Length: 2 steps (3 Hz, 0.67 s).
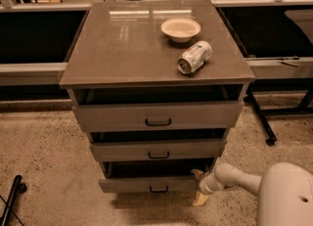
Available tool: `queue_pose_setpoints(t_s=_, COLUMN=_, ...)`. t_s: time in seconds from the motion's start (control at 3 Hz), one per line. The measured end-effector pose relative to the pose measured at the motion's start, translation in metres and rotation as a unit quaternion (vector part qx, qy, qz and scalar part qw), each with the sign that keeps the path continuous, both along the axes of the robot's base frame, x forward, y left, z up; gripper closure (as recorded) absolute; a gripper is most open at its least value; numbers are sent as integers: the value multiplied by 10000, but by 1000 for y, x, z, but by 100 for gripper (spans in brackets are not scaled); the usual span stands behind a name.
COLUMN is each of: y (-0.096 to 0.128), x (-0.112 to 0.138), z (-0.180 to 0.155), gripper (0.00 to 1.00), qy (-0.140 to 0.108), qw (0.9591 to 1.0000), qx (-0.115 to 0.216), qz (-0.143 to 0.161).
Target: Open bottom drawer
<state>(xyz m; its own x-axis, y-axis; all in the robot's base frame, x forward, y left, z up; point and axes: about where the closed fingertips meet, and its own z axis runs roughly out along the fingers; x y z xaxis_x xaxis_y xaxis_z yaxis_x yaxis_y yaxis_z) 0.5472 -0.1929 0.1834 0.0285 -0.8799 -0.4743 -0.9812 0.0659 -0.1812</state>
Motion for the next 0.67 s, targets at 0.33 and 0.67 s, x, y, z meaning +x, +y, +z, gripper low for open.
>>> queue_pose_setpoints(t_s=0.33, y=0, x=0, z=0, gripper=40, qy=0, qw=10000, qx=0, qz=0)
queue_pose_setpoints(t_s=0.67, y=0, x=0, z=0, gripper=63, qy=0, qw=10000, qx=0, qz=0)
